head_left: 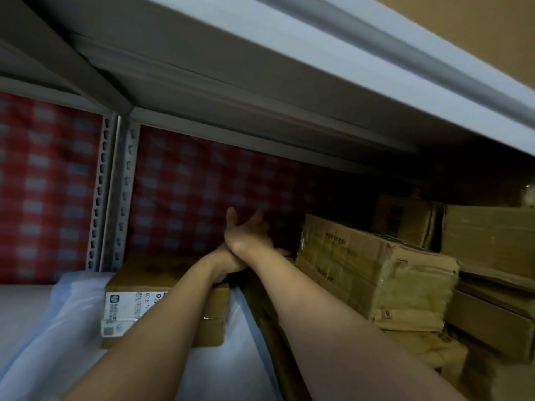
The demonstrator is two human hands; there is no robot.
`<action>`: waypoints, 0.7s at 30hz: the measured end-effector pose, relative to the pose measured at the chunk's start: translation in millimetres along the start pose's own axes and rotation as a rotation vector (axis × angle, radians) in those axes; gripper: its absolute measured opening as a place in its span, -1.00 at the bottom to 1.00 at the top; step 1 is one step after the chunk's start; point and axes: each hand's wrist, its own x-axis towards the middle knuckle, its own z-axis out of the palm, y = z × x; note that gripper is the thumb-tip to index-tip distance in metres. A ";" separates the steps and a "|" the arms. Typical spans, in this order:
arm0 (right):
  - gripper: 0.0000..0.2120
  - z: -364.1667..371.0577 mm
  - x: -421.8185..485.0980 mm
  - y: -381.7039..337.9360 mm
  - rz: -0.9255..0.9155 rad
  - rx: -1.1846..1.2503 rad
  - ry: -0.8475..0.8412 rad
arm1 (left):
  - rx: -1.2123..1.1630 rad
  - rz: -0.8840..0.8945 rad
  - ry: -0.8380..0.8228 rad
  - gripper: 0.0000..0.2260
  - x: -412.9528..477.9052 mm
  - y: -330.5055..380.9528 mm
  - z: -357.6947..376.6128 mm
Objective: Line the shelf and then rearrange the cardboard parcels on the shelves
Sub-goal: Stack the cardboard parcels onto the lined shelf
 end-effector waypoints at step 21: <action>-0.24 -14.2 14.7 -3.2 0.144 0.348 0.165 | 0.135 -0.150 0.079 -0.42 37.3 -9.1 18.9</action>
